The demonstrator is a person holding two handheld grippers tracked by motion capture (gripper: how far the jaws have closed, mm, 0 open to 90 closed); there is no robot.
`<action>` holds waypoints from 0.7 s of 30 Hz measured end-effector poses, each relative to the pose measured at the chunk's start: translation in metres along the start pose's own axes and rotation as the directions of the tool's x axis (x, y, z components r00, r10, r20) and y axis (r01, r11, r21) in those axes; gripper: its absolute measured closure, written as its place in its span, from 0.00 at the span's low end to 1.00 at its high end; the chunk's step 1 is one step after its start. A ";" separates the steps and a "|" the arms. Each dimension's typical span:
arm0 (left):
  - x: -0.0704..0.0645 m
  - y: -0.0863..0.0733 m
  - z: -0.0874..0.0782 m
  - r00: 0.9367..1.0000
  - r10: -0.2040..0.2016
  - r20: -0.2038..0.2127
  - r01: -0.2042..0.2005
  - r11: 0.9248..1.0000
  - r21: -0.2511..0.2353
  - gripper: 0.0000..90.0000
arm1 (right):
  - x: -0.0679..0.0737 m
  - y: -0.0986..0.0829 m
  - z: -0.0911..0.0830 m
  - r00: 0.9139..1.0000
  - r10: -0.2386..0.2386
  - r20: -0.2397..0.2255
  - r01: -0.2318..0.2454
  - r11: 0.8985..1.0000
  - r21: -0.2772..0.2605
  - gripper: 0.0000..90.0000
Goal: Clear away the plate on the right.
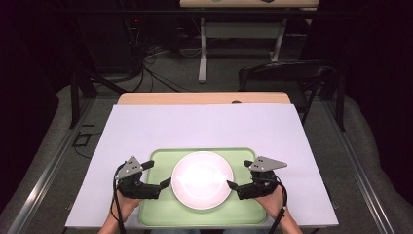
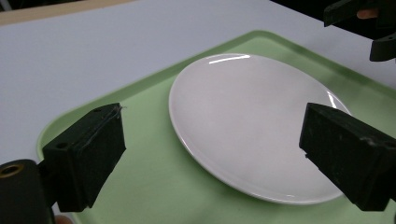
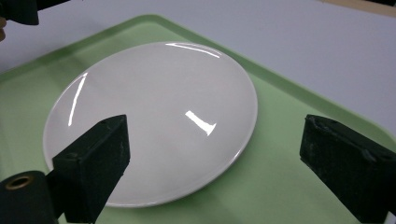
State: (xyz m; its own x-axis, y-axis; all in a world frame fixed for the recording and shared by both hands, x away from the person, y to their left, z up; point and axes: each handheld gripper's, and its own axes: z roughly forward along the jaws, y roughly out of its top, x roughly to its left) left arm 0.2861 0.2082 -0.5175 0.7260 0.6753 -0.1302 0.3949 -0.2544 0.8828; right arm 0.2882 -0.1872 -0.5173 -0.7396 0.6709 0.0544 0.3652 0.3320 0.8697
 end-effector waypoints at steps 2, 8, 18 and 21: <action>-0.001 0.001 -0.005 1.000 0.011 0.007 -0.011 1.000 -0.017 0.04 | 0.000 0.001 -0.002 1.000 -0.012 0.000 0.012 1.000 -0.011 0.05; -0.002 -0.001 -0.020 0.998 0.065 0.000 -0.065 0.995 -0.073 0.00 | -0.002 0.004 -0.022 0.998 -0.067 -0.010 0.066 0.994 -0.086 0.00; 0.013 -0.011 -0.054 0.996 0.089 -0.006 -0.089 0.983 -0.163 0.00 | -0.012 -0.002 -0.050 0.995 -0.093 0.022 0.095 0.982 -0.164 0.00; 0.016 -0.014 -0.063 0.994 0.104 -0.015 -0.105 0.978 -0.181 0.00 | -0.018 -0.004 -0.059 0.996 -0.077 0.042 0.083 0.980 -0.180 0.00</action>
State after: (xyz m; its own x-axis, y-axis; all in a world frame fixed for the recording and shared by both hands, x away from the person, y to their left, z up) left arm 0.2572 0.2661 -0.5038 0.7548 0.6552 -0.0311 0.2084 -0.1945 0.9585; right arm 0.2667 -0.2392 -0.4926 -0.7411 0.6706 -0.0333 0.1947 0.2621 0.9452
